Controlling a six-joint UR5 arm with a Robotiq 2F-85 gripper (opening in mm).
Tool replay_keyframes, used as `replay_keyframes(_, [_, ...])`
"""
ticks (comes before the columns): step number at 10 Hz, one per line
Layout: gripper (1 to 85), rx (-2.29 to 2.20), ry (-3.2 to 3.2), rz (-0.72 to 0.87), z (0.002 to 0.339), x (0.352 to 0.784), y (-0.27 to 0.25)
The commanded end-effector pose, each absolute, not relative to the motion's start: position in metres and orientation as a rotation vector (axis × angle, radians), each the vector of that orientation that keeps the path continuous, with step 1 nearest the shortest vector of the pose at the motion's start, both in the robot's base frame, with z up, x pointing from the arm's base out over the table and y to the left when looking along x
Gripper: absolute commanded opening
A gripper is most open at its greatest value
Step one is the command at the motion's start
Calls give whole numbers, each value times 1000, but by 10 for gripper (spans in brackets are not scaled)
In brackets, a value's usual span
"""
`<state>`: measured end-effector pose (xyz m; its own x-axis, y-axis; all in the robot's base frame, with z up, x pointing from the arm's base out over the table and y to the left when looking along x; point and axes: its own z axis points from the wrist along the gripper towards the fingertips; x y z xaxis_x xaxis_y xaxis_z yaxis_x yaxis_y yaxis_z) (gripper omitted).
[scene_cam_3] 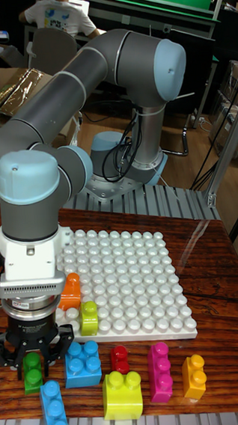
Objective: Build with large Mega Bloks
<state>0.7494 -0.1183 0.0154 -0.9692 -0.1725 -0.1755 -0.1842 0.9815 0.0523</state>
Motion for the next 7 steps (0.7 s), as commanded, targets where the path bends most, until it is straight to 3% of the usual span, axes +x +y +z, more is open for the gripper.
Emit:
replay_keyframes(1, [437,-255,2950,114,14,750,-119])
replay_keyframes(5, [410,-241,2948,108,13,751,-120])
replay_keyframes(7, [250,-180,2956,91,14,751,-122])
